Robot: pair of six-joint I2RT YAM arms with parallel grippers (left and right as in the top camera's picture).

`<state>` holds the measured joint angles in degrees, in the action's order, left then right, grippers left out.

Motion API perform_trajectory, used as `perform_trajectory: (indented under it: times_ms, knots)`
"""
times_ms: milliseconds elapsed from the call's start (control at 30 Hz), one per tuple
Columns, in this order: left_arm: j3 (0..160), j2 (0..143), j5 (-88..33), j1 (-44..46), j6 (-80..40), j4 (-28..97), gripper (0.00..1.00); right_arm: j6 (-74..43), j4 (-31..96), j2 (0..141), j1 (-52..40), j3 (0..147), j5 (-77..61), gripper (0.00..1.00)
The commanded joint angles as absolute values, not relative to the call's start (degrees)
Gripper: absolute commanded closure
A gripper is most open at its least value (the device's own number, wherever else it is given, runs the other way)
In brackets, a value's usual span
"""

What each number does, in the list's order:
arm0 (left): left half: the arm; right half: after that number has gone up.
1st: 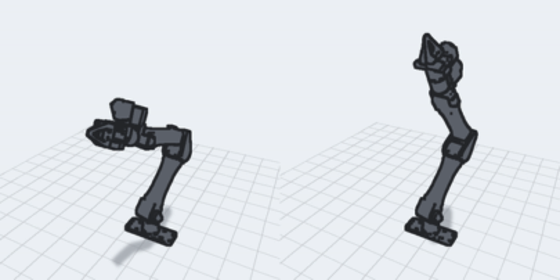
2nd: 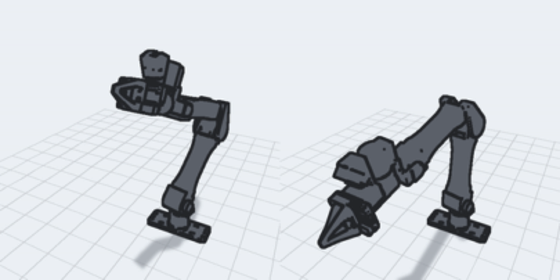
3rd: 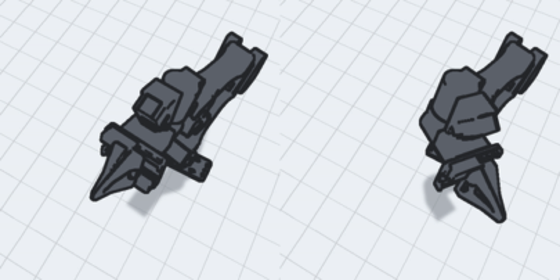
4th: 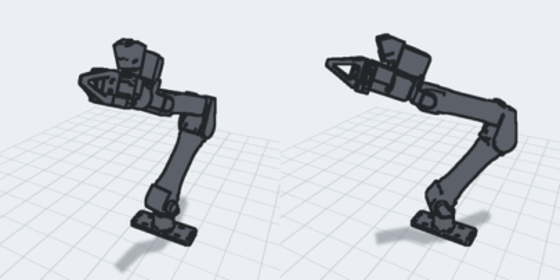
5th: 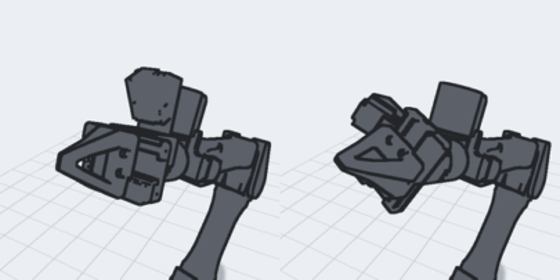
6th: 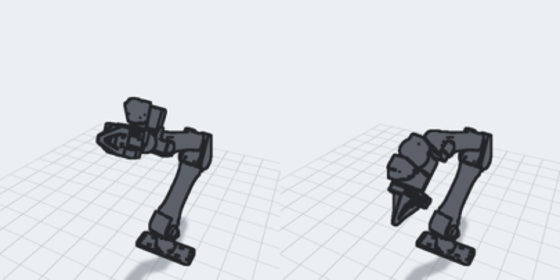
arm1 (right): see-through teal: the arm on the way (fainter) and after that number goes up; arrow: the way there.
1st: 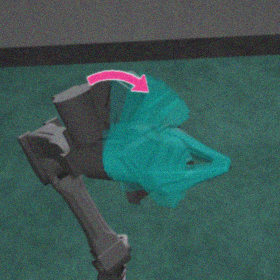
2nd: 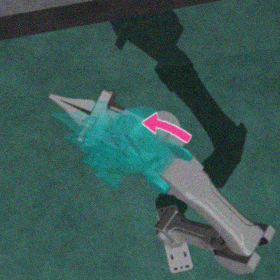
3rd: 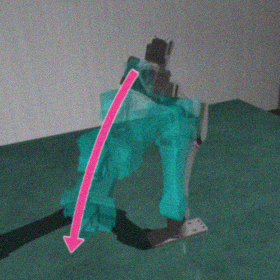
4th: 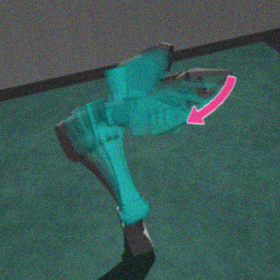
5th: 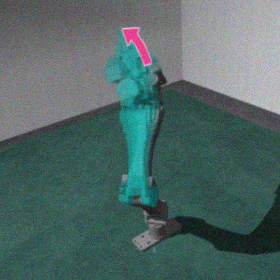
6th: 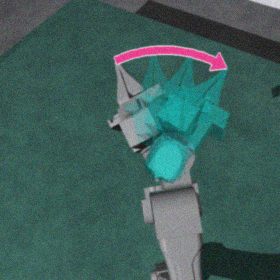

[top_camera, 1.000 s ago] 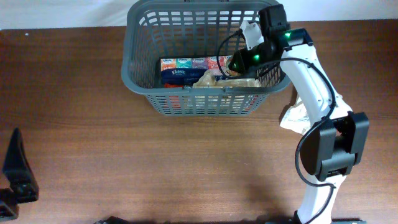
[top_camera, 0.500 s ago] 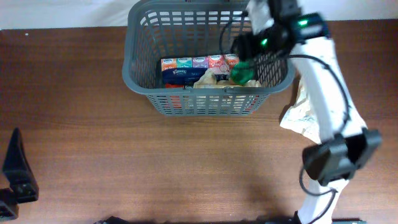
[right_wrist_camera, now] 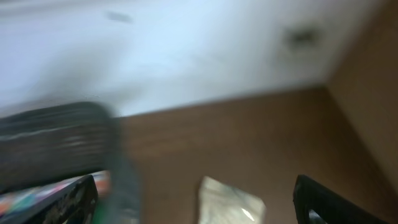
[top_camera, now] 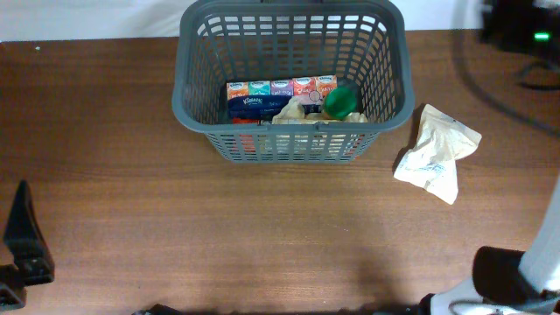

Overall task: Pack container
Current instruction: 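Move the right gripper to the cream paper bag and grasp it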

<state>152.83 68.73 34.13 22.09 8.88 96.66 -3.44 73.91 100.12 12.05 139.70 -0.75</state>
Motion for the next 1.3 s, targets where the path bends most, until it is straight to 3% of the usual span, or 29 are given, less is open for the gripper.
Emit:
perform_trajectory:
  times_ms: [0, 267, 667, 1267]
  knots:
    - [152.7, 68.9, 34.9, 21.9, 8.0, 96.7, 0.01, -11.2, 74.1, 102.4, 20.0, 130.1, -7.1, 0.07]
    - [152.7, 68.9, 34.9, 21.9, 8.0, 96.7, 0.01, -10.8, 66.0, 105.0, 22.4, 101.6, -14.0, 0.07]
    - [152.7, 68.9, 34.9, 21.9, 8.0, 96.7, 0.01, -6.9, 46.4, 105.3, 20.9, 75.4, -13.3, 0.01]
    - [152.7, 68.9, 34.9, 21.9, 8.0, 96.7, 0.01, -7.2, 31.8, 107.2, 19.9, 64.2, -14.6, 0.00]
